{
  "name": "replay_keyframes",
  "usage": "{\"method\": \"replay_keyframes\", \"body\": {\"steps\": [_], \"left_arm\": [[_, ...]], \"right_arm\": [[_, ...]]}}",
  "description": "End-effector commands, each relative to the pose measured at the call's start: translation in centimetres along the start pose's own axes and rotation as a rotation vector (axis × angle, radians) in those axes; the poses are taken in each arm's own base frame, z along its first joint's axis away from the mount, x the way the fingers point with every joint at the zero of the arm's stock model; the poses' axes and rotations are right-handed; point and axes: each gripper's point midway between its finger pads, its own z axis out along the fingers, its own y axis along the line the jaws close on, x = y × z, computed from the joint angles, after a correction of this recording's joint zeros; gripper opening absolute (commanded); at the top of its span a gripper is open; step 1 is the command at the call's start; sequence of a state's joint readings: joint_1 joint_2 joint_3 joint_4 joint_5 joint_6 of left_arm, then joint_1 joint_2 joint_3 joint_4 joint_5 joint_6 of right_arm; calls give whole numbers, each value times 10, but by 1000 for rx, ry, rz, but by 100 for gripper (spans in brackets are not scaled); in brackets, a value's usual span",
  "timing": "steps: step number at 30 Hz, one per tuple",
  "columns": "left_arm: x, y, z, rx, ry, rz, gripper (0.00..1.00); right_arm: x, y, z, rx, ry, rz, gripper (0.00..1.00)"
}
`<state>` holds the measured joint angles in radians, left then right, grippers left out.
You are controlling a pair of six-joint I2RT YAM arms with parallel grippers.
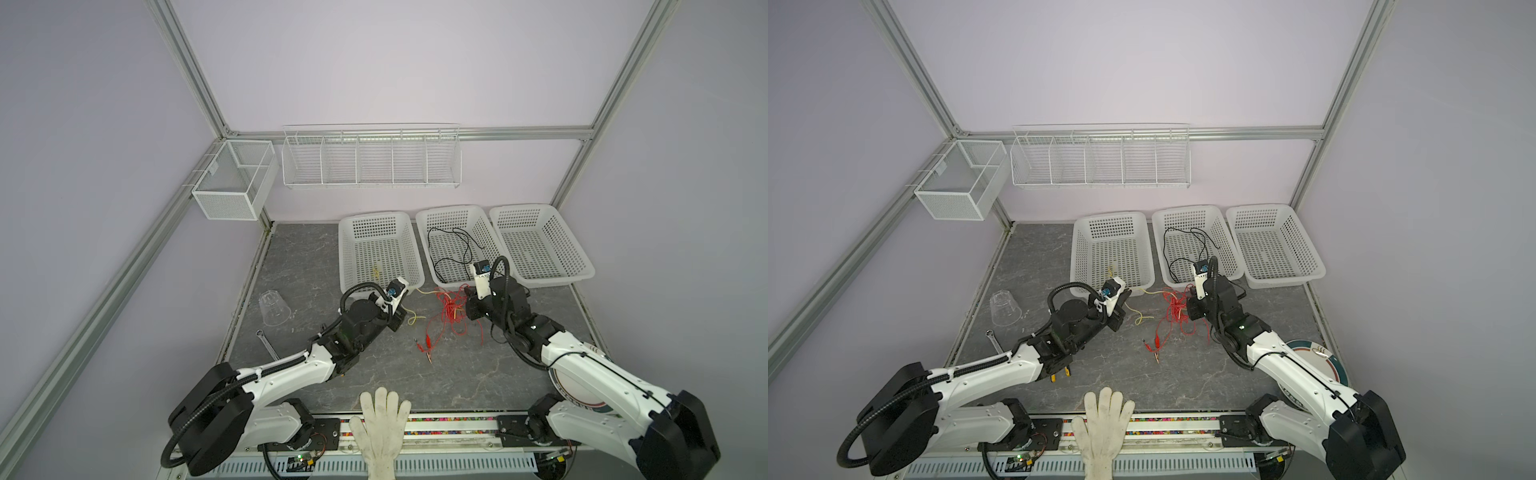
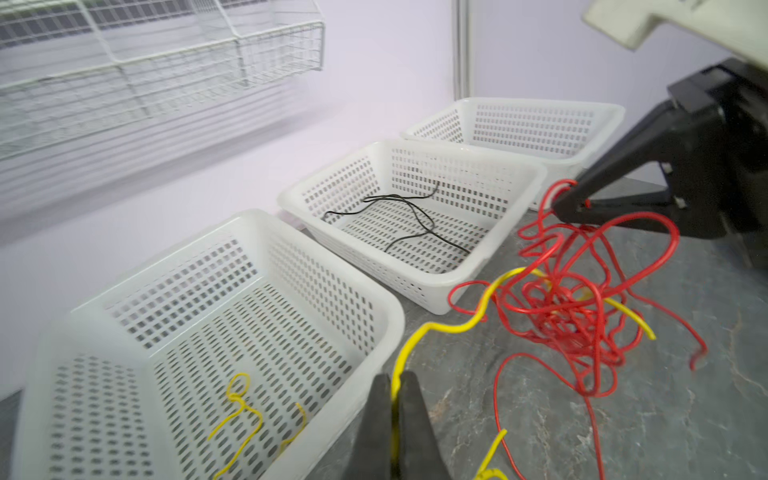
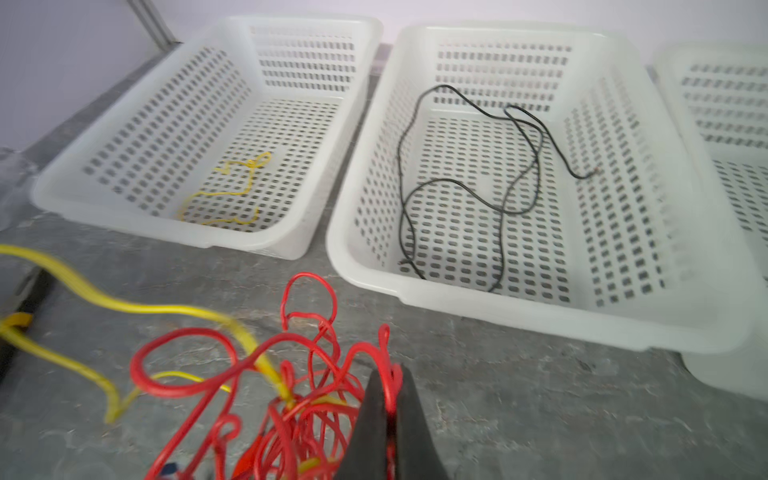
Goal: Untangle the cables
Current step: 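Pull the yellow wire away from the red wires held by the right gripper, then lower the yellow wire into the basket nearest the left gripper and release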
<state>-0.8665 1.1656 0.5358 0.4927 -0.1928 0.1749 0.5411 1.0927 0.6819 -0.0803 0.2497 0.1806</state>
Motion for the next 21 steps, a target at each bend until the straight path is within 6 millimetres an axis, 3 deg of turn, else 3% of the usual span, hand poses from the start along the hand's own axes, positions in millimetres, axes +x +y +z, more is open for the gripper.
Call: {"method": "replay_keyframes", "body": {"steps": [1,11,16,21], "left_arm": [[-8,41,-21,-202,1,-40,0],[-33,90,-78,-438,-68,-81,0],[-50,100,-100,-467,-135,-114,0],[-59,101,-105,-460,-171,-126,0]], "right_arm": [[35,-51,-1,230,97,54,6],[47,-77,-12,333,104,116,6],[49,-78,-13,333,102,122,6],[41,-62,-11,231,61,137,6]]}}
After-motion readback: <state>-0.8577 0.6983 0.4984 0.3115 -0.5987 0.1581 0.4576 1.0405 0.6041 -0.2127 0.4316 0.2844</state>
